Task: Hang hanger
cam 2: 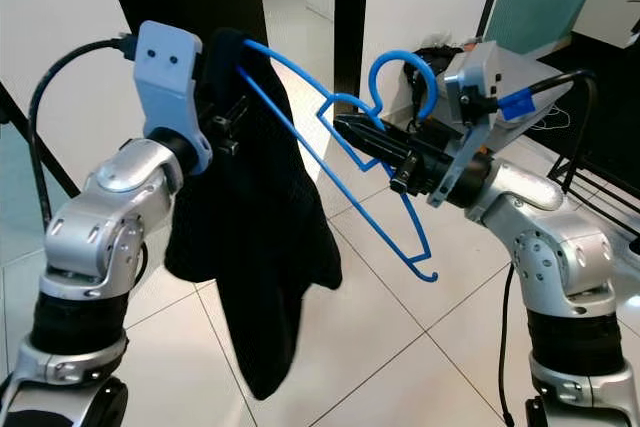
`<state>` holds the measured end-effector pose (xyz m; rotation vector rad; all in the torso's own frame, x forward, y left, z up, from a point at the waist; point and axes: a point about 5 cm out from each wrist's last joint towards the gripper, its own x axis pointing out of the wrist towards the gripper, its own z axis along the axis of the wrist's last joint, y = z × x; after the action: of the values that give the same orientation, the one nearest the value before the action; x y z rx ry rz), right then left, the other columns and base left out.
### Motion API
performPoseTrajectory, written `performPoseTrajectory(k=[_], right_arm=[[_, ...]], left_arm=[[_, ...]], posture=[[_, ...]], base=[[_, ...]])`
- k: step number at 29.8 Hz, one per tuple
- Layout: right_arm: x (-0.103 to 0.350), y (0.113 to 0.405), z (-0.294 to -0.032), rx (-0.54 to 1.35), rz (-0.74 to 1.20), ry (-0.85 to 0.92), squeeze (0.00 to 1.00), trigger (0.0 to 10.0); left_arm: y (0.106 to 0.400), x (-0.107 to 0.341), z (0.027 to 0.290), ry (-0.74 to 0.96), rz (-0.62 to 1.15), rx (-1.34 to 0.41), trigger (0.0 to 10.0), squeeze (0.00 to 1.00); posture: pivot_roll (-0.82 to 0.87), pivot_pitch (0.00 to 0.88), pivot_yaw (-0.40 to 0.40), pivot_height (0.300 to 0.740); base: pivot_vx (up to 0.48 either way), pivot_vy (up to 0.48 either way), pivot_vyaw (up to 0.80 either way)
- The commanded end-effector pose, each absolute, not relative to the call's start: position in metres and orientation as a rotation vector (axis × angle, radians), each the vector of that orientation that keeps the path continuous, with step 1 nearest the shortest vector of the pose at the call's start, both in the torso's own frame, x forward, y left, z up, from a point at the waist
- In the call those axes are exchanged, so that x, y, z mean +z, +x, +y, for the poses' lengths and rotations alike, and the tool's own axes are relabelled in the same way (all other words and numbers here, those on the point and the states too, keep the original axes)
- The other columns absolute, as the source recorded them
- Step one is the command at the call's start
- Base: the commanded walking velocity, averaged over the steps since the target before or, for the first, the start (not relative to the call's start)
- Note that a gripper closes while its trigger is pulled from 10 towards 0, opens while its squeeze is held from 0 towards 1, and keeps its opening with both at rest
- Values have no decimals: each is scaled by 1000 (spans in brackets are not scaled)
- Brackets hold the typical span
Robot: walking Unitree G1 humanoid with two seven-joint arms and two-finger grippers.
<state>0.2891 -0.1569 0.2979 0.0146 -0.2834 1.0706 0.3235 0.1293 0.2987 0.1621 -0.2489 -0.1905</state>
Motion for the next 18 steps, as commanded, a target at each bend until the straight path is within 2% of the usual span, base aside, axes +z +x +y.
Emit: performPoseTrajectory(k=[1,15,16,17,18], right_arm=[[308,287,-163,1061,-344,11,0,10000],[310,288,-166,1044,-354,10,0,10000],[311,288,-166,1043,-356,9,0,10000],[311,288,-166,1043,-356,9,0,10000],[311,288,-166,1044,-358,10,0,10000]], left_arm=[[324,297,136,209,-231,-154,10000,0],[324,294,136,205,-206,-167,10000,0],[324,292,136,209,-198,-165,4745,0],[324,292,136,209,-198,-165,4745,0],[325,291,137,212,-190,-160,0,0]], posture=[[10,97,-9,740],[7,97,-9,740],[5,97,-8,740],[5,97,-8,740],[4,96,-7,740]], base=[[0,0,0],[0,0,0],[0,0,0],[0,0,0],[0,0,0]])
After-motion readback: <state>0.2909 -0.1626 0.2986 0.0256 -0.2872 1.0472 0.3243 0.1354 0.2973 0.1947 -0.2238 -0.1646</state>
